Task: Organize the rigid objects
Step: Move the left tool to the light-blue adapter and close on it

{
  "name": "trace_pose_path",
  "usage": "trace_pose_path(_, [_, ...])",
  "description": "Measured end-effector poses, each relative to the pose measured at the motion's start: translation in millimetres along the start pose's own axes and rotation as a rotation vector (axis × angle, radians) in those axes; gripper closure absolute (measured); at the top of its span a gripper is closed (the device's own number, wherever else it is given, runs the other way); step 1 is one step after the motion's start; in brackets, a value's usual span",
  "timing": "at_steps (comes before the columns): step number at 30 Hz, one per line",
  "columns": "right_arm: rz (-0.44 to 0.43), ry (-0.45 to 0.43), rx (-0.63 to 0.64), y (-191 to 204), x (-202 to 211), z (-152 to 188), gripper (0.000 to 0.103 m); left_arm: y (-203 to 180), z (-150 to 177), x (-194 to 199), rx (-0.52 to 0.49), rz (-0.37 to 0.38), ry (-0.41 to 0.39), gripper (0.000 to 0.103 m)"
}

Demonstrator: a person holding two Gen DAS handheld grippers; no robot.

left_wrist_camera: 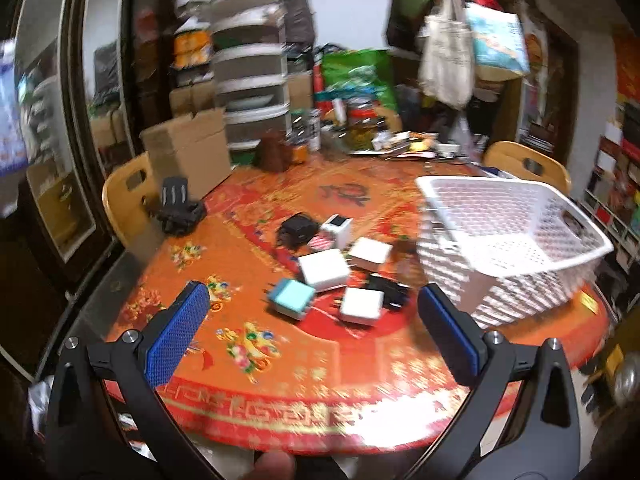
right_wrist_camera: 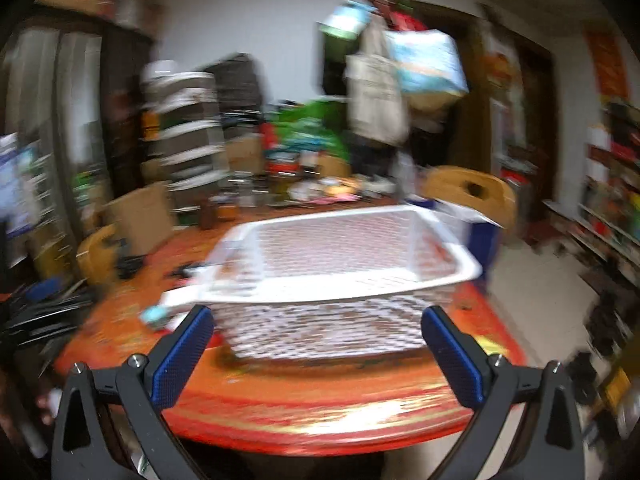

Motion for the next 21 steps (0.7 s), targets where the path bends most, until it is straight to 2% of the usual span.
trace_pose_path(3, [0.115, 0.070, -0.085, -60.6, -29.8, -9.4, 0.000, 15.2, 9.2, -52.2, 0.000, -0.052, 0.123, 0.000])
trace_pose_path(4, [0.126, 0.092, -0.118, -80.0, -40.7, -11.4, 0.000, 21.6, 16.7, -71.7, 0.005, -0.060, 0.181, 0.000])
trace_pose_path(6, [0.118, 0.126, -0.176, -108.5, -58.2, -13.5, 0.006, 30.0, 24.8, -91.2, 0.032, -0.053, 0.231, 0.000])
trace_pose_path(7, [0.084, 0.117, -0.201, -119.2, -64.2, -16.5, 0.007, 35.3, 29.0, -98.8, 0.050, -0.040, 0.248, 0.000])
trace_pose_path(9, [0.101, 0.140, -0.198, -128.3, -73.2, -22.0, 0.015, 39.6, 33.0, -108.0, 0.054, -0.034, 0.257, 0.000])
trace_pose_path(12, [0.081, 0.142, -0.192, -139.6, -86.9, -28.3, 0.026, 42.0, 36.6, -122.2, 0.017, -0.069, 0.263, 0.000])
trace_pose_path(15, [0.085, 0.183, -0.169, -138.7, -108.0, -34.8, 0.047, 38.2, 41.0, -136.5, 0.005, -0.077, 0.289, 0.000])
trace_pose_path(17, [0.096, 0.221, -0.172, -135.8, -126.2, -35.0, 0.074, 32.7, 42.4, -148.1, -0.003, -0.072, 0.309, 0.000])
trace_pose_path(20, [0.074, 0.262, -0.182, -136.5, -146.5, -31.8, 0.085, 23.7, 42.5, -160.9, -0.033, -0.079, 0.318, 0.000])
trace_pose_path(21, [0.065, 0.266, -0.180, -135.8, -150.6, -31.1, 0.086, 21.0, 42.3, -164.7, -0.045, -0.083, 0.320, 0.000])
Point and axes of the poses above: each gripper's, at about its wrist camera, not at the fingertips, and x roughly against the way its jaws point, y to its left, z to its underside, the point moved 4 cm from there along -x, roughly the way its jaws point, and after that the axes turned 10 degrees about -z, right-handed, at the moved point
